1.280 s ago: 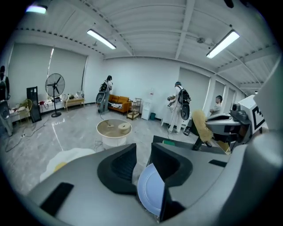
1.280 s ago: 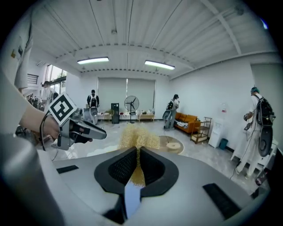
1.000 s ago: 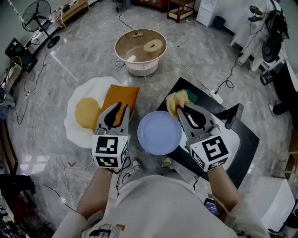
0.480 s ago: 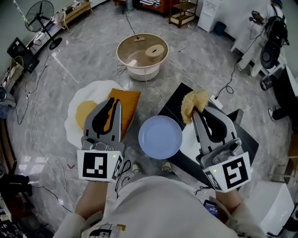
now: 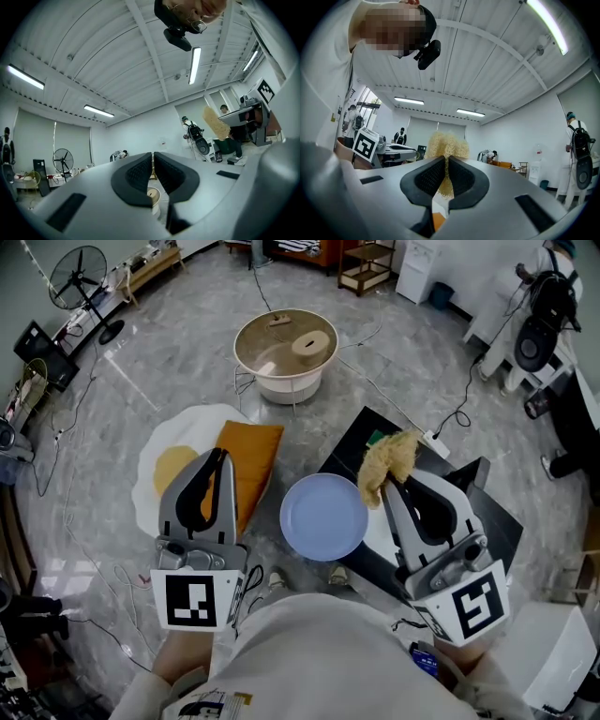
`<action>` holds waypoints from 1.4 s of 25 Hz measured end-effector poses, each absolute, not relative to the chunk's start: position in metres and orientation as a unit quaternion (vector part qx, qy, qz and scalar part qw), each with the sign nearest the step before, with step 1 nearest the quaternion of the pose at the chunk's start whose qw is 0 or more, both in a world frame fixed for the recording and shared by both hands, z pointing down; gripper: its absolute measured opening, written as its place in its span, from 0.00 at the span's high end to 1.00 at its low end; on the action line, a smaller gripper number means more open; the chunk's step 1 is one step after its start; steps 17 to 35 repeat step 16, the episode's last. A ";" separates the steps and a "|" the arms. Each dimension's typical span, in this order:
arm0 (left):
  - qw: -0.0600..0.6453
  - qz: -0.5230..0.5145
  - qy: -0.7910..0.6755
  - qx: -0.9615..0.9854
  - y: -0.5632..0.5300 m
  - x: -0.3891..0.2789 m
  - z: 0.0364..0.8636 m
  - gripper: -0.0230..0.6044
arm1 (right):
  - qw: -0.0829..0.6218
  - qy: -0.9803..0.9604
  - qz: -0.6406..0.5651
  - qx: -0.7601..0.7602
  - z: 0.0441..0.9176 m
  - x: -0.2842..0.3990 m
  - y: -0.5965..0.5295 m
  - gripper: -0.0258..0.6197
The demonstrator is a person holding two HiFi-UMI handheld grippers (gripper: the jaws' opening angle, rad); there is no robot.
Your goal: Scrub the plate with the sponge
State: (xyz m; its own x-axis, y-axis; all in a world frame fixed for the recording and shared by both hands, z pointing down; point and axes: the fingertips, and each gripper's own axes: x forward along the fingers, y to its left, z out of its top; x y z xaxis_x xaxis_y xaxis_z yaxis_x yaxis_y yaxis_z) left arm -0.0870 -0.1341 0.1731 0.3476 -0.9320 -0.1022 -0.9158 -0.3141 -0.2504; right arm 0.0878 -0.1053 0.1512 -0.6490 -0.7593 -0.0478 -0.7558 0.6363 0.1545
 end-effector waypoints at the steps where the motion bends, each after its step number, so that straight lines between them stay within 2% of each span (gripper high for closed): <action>1: 0.138 -0.033 0.566 -0.812 -0.132 -0.087 0.174 0.92 | 0.010 -0.905 -0.079 0.418 0.152 0.087 -0.105 0.89; 11: 0.087 -0.026 0.560 -0.824 -0.129 -0.076 0.184 0.92 | 0.020 -0.902 -0.076 0.424 0.159 0.084 -0.109 0.89; 35: 0.102 -0.030 0.556 -0.824 -0.128 -0.077 0.185 0.92 | 0.014 -0.902 -0.076 0.424 0.160 0.082 -0.109 0.89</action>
